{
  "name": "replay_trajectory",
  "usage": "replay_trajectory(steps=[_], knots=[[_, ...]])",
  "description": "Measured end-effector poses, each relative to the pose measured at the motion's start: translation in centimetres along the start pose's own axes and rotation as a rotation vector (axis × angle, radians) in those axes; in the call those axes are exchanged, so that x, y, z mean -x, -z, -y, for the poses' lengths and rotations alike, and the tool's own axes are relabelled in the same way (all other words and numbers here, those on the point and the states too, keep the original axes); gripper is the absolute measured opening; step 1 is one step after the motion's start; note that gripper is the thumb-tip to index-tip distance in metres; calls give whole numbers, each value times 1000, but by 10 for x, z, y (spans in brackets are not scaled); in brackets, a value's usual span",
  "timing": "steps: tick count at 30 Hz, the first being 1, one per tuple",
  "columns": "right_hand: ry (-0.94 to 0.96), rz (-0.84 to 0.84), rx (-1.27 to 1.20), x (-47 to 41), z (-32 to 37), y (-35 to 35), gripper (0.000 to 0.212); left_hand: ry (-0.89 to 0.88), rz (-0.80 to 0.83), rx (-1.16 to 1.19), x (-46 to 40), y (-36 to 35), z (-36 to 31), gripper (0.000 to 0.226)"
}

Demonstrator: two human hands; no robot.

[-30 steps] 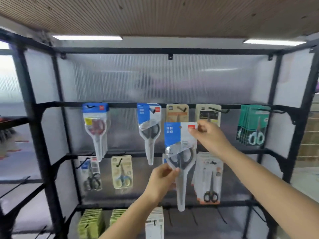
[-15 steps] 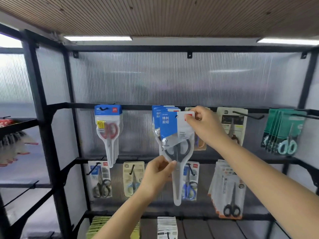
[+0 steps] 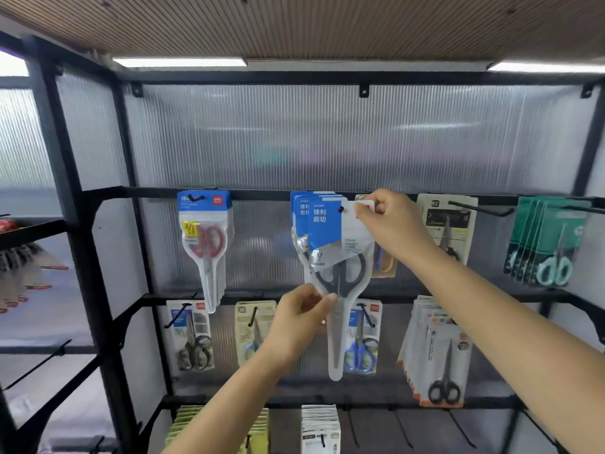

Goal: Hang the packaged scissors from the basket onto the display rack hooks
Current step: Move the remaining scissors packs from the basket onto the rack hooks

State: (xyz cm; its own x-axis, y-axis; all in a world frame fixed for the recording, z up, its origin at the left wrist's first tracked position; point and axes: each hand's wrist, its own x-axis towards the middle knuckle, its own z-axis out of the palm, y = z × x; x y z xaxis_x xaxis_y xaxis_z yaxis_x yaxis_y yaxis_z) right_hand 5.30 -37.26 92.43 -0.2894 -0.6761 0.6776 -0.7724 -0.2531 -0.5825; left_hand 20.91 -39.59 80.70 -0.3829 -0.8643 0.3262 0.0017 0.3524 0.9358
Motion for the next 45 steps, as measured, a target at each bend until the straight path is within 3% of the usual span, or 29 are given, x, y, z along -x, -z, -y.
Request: replay_trajectory(steps=[6,12,24,35,37,40,45], knots=[[16,4,126,-3,-6,-10,8,40,45,59,-5,-1,5,23],[22,15,81,-6,-10,-25,5,82,-34,74,-27,2,11,26],[109,-105,196,-19,-24,-56,30,78,-81,-8,-75,9,34,29],[130,35,484,4,-25,-55,65,88,-96,-68,-84,13,42,25],[143,37,519,11,-24,-51,66,-12,-171,-222,-79,15,41,22],[145,7,502,23,-27,-44,64,-325,-317,-553,-64,18,35,15],[136,47,529,46,-38,-25,58,-759,-282,-757,-42,3,4,23]])
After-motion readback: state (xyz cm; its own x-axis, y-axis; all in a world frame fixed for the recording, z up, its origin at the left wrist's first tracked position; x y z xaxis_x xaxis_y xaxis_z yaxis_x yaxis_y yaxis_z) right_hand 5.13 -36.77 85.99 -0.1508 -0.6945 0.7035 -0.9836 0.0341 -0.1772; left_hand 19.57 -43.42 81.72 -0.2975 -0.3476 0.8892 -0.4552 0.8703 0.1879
